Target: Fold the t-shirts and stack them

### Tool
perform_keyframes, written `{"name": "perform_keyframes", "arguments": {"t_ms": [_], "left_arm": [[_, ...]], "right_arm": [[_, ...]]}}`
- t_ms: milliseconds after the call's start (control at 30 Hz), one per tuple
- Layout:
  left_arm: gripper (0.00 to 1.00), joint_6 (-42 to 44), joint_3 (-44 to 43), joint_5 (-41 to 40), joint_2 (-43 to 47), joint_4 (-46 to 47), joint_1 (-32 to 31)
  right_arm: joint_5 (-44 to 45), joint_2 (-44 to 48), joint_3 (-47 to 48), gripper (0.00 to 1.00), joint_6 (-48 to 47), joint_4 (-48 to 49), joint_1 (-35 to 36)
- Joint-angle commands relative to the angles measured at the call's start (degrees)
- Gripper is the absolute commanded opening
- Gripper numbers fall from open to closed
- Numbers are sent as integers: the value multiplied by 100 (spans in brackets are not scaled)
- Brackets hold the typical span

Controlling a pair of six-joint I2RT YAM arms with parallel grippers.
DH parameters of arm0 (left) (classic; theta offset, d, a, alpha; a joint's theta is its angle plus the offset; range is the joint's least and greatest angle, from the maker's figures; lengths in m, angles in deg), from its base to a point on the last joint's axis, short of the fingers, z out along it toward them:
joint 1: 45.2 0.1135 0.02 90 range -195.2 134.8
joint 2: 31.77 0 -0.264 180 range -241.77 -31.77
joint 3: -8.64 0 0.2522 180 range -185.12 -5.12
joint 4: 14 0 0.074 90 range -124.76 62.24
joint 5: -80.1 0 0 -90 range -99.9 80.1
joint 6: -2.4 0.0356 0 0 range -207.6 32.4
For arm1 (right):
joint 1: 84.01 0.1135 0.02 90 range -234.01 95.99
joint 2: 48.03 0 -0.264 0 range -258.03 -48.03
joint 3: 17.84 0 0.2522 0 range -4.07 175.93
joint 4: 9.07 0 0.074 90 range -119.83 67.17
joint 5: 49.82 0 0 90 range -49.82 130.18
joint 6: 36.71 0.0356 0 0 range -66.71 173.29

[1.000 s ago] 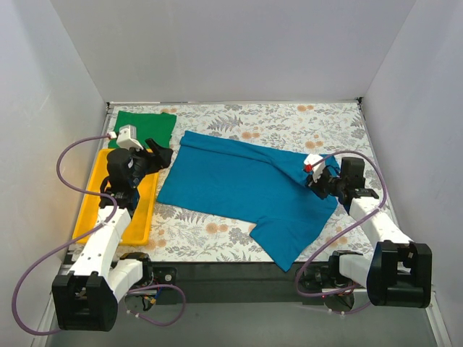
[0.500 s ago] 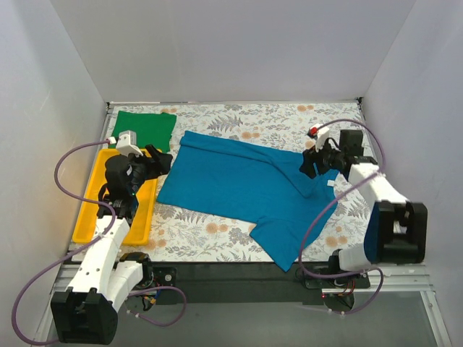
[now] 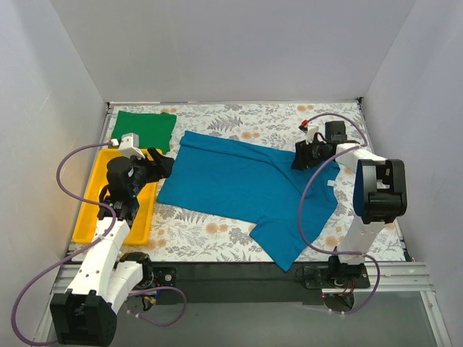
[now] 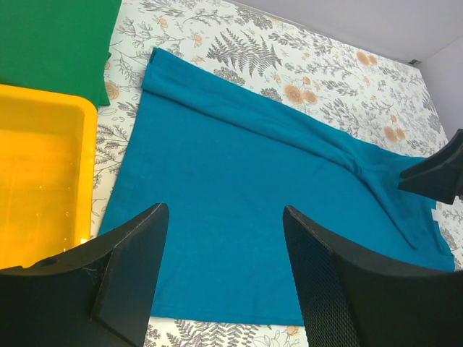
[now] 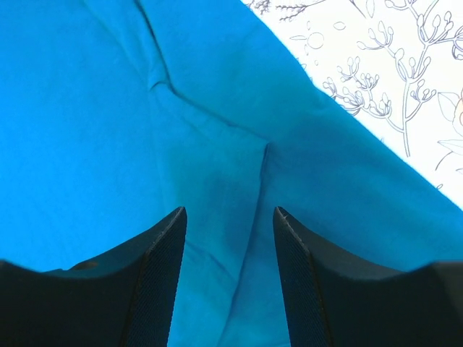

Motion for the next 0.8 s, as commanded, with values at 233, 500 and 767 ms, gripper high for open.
{"name": "perform_keyframes", "arguments": {"t_ms": [233,500,767], "left_arm": [[63,72,66,115,-33,-19,-12],[63,64,66,133,-42,-10,-12],[63,64,66,159,-60,-1,-12]], "right_arm": [[-109,-339,376,53,18,-197,20],[-127,-445,429,44,9,-232,55],[-30,-603,560,42,27,-259,55]]}}
